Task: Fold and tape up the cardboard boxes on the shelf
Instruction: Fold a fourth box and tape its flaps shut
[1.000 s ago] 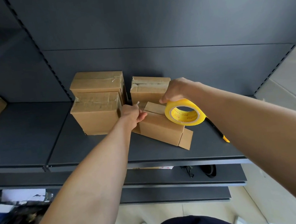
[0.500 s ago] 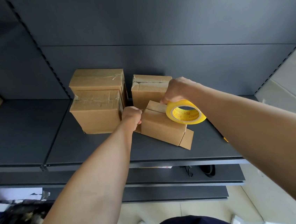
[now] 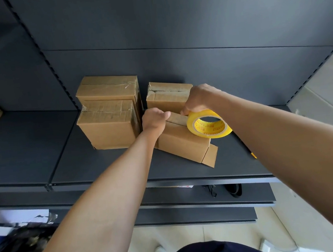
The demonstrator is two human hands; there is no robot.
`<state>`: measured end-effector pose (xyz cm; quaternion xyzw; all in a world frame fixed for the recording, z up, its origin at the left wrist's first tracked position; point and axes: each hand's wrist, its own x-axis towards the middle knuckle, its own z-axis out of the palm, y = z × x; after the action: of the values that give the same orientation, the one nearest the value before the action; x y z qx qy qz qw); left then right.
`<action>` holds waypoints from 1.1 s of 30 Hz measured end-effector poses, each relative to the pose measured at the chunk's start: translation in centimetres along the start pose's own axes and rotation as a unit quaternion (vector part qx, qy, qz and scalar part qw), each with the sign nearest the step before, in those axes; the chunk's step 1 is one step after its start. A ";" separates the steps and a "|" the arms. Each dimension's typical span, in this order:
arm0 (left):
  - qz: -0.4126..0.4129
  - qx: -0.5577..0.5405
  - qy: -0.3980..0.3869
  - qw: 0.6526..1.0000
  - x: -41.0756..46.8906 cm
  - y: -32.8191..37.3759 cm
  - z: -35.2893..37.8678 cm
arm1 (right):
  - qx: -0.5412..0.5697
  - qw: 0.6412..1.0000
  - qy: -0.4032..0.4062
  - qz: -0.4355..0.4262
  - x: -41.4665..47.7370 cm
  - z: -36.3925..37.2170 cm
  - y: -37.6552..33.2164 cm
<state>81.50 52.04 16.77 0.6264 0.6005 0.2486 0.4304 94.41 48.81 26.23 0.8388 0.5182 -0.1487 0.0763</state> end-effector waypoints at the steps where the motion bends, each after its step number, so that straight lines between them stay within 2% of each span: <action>1: -0.003 -0.005 -0.007 1.000 -0.1 0.2 0.3 | 0.002 1.000 -0.001 -0.001 0.0 0.0 0.1; 6: -0.057 -0.030 0.000 0.998 0.1 0.2 1.0 | 0.036 0.999 -0.018 -0.022 -0.2 -0.1 0.9; 13: -0.076 -0.036 0.050 0.995 0.4 0.5 1.7 | 0.119 0.988 -0.094 -0.042 -0.4 -1.5 4.8; 17: -0.075 -0.034 0.071 0.994 0.2 0.9 2.2 | 0.145 0.983 -0.102 -0.047 -0.4 -1.3 5.7; 24: -0.058 -0.012 0.085 0.995 -0.1 1.2 2.6 | 0.086 0.992 -0.081 -0.050 -0.7 -1.0 5.5; 33: -0.095 -0.028 0.092 0.991 0.0 1.5 2.6 | 0.005 0.992 -0.129 -0.002 -1.5 0.7 8.9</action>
<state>84.42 51.57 16.69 0.5284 0.6873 0.2801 0.4122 101.58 43.31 25.79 0.8118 0.5049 -0.2590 0.1379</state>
